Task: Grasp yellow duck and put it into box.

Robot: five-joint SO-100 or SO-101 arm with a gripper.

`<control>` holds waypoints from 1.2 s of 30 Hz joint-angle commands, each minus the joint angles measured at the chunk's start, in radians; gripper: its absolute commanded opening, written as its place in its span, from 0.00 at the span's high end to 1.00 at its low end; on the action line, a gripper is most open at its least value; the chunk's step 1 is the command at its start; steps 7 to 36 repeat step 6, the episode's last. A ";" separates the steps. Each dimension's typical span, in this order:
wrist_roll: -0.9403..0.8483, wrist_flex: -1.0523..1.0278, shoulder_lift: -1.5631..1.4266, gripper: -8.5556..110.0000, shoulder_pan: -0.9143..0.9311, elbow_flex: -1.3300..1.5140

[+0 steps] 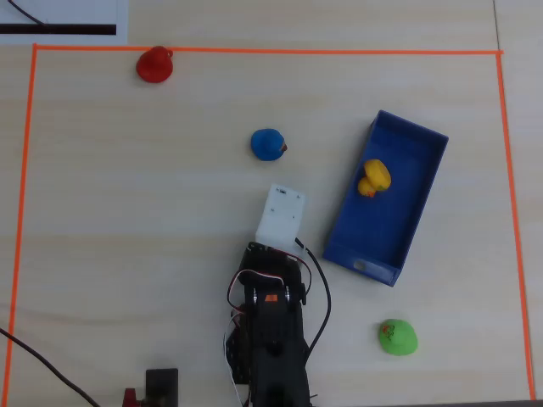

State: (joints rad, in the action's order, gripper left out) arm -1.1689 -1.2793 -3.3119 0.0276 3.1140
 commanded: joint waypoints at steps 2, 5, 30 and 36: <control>-0.005 -0.021 0.002 0.90 -0.008 -0.005; -0.005 -0.021 0.002 0.90 -0.008 -0.005; -0.005 -0.021 0.002 0.90 -0.008 -0.005; -0.005 -0.021 0.002 0.90 -0.008 -0.005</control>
